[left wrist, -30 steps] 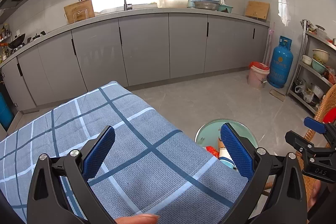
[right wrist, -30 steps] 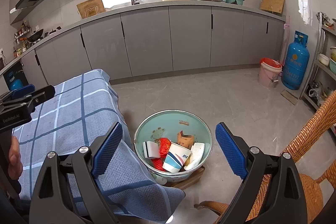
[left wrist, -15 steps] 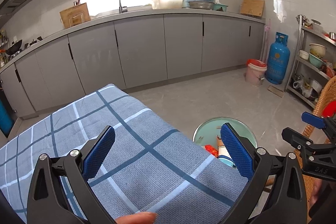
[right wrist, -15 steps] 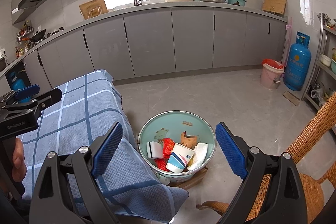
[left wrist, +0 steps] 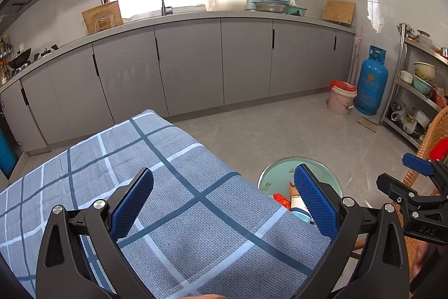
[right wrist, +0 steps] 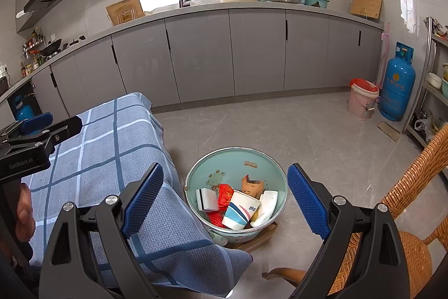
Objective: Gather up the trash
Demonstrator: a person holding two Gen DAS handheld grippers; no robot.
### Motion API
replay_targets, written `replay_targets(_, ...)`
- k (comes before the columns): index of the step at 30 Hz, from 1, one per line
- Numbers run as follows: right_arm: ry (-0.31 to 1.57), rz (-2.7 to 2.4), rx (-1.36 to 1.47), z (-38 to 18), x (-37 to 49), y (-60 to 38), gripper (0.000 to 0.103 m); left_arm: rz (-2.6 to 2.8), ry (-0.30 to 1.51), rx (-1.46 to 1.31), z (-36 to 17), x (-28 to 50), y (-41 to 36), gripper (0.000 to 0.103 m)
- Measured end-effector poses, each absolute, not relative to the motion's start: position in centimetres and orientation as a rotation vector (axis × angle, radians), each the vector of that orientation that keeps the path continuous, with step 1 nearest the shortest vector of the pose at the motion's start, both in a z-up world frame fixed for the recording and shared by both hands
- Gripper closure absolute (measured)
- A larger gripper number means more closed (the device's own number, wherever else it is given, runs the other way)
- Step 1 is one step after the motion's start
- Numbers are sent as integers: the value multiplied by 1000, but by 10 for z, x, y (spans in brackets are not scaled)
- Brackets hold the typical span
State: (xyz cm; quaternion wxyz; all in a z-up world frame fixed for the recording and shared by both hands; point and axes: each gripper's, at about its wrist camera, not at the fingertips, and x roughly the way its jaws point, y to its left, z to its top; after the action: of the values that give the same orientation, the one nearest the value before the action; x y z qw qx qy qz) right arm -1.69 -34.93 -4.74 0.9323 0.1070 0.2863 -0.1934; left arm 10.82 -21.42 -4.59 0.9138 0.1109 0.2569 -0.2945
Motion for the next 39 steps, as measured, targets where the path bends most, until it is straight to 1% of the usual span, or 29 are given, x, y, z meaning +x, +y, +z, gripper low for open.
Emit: replay_targets(39, 586, -390, 223, -47, -15, -345, 14, -591, 523, 223, -44, 108, -213, 4)
